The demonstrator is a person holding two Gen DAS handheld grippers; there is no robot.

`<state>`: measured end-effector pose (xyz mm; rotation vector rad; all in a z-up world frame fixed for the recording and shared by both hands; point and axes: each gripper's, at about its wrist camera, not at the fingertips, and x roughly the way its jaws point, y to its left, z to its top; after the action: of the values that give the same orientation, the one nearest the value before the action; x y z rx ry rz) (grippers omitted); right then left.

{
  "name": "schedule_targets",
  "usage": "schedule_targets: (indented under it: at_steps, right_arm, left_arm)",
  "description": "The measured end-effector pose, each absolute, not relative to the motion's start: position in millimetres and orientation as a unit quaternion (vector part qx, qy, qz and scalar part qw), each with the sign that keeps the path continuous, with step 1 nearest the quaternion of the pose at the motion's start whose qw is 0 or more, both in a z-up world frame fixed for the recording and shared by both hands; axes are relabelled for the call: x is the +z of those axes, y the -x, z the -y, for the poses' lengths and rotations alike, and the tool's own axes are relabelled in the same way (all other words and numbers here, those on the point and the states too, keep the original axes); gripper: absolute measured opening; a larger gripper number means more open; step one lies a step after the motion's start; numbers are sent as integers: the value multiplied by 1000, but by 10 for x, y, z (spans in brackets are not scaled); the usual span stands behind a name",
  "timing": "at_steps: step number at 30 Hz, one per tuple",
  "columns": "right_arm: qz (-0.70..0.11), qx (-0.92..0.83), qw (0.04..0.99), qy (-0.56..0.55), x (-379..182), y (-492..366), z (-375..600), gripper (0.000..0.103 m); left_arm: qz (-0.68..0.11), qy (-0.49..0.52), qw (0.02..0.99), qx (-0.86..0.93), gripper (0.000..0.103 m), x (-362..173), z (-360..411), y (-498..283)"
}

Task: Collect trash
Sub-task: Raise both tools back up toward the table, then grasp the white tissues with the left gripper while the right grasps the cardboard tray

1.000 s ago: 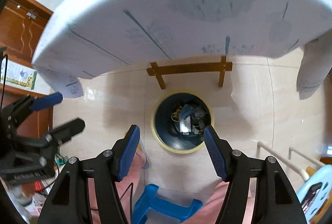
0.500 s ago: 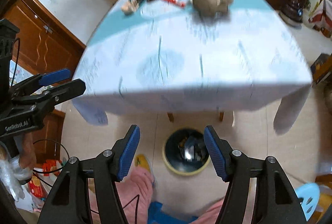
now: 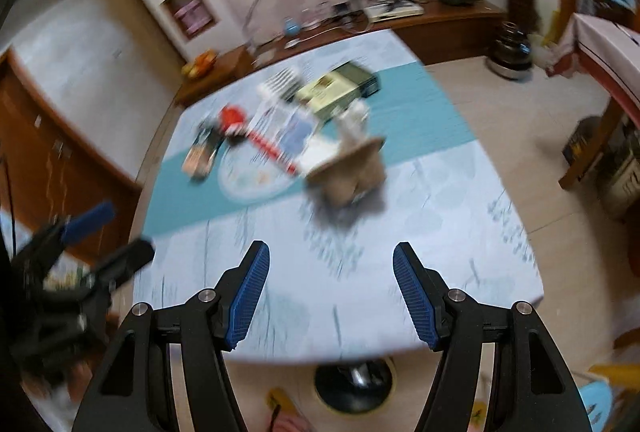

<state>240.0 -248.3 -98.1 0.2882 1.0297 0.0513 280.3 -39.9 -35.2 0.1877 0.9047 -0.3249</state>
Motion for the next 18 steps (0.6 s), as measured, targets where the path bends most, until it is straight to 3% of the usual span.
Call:
schedule_targets:
  at_steps: [10, 15, 18]
  right_arm:
    - [-512, -35, 832, -212, -1456, -3377, 2614, 63]
    - [-544, -68, 801, -240, -1846, -3724, 2601, 44]
    - [-555, -89, 795, -228, -1945, -3877, 2564, 39]
  left_arm:
    - [-432, -127, 880, -150, 77, -581, 696, -3369]
    - [-435, -142, 876, -152, 77, -712, 732, -3486]
    - [-440, -129, 875, -155, 77, -754, 683, -3546]
